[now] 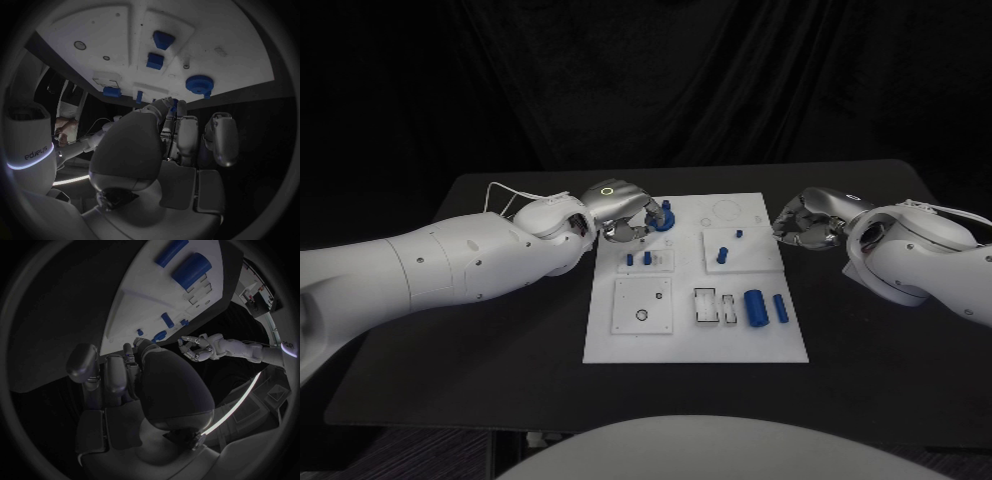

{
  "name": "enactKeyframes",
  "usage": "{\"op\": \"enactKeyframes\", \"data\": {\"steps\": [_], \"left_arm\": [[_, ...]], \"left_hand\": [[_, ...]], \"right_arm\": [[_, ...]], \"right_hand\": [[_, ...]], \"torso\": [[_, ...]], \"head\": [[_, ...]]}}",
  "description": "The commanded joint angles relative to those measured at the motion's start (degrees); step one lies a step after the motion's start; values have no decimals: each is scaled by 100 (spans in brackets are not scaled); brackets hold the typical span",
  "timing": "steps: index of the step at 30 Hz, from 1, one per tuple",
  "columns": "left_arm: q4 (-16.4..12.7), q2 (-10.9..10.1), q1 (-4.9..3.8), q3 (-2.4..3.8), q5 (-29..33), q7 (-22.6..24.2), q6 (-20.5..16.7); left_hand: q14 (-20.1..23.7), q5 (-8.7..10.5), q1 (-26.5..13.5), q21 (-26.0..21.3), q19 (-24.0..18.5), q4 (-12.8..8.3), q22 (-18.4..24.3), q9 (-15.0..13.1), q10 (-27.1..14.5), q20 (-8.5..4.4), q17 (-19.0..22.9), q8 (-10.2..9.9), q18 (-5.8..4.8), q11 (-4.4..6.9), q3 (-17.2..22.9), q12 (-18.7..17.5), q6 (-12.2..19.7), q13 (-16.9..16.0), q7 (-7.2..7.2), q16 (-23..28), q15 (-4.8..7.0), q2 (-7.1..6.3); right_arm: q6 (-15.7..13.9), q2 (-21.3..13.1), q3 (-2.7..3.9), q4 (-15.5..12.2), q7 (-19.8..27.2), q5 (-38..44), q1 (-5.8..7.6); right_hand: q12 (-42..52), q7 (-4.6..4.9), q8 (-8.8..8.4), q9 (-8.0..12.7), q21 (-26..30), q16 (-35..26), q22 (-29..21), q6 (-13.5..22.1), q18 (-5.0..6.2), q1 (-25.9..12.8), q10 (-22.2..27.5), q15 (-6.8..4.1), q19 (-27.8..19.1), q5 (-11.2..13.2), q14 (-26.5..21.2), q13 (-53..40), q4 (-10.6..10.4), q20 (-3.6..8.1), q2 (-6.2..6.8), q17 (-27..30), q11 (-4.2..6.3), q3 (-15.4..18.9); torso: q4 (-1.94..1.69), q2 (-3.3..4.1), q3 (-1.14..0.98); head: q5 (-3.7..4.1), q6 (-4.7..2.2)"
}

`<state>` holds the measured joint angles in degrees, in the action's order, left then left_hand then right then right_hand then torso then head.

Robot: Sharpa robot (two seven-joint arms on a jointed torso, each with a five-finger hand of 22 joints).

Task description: Assemble the parts on the task board

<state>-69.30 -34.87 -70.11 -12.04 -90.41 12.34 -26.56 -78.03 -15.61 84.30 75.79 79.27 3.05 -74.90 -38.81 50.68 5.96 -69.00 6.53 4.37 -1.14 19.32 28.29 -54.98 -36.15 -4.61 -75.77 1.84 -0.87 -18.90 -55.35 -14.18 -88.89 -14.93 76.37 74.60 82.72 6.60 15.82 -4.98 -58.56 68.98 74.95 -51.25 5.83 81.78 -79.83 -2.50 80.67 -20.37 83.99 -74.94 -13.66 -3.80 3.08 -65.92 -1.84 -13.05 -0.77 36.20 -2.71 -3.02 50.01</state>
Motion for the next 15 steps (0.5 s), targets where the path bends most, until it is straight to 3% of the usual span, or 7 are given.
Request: {"op": "enactKeyframes", "data": {"steps": [1,8,15], "left_arm": [[-92,-86,-27,0,8,-72,139],[-66,-221,-25,-5,8,-253,557],[75,-176,32,-6,8,-309,734]], "left_hand": [[20,42,1,-28,-12,-16,-1052,11,9,2,16,-18,-92,-23,19,-83,-47,55,-2,37,-31,-27],[59,239,-113,-58,-29,44,-1044,28,-39,-1,104,-102,-87,-94,27,-499,-3,346,-37,93,-60,-41],[61,260,-124,-60,-29,50,-1044,30,-36,0,109,-110,-87,-96,25,-528,-1,368,-37,97,-64,-42]], "right_arm": [[52,5,4,5,-20,5,-4],[79,-10,4,13,-8,-4,-6],[87,-13,3,17,-3,-8,-8]], "right_hand": [[-32,4,31,6,18,-40,175,-47,55,-28,39,6,-25,-39,60,-207,-8,19,28,5,6,-35],[-33,4,32,6,24,-48,173,-49,56,-28,40,6,-27,-38,57,-205,-8,19,28,14,6,-36],[-33,4,32,6,24,-48,173,-49,56,-28,40,6,-27,-38,57,-205,-8,19,28,14,6,-36]], "torso": [[-14,-9,-5],[-68,-17,-18],[-73,-7,-23]], "head": [[4,-1],[57,-1],[50,-1]]}}
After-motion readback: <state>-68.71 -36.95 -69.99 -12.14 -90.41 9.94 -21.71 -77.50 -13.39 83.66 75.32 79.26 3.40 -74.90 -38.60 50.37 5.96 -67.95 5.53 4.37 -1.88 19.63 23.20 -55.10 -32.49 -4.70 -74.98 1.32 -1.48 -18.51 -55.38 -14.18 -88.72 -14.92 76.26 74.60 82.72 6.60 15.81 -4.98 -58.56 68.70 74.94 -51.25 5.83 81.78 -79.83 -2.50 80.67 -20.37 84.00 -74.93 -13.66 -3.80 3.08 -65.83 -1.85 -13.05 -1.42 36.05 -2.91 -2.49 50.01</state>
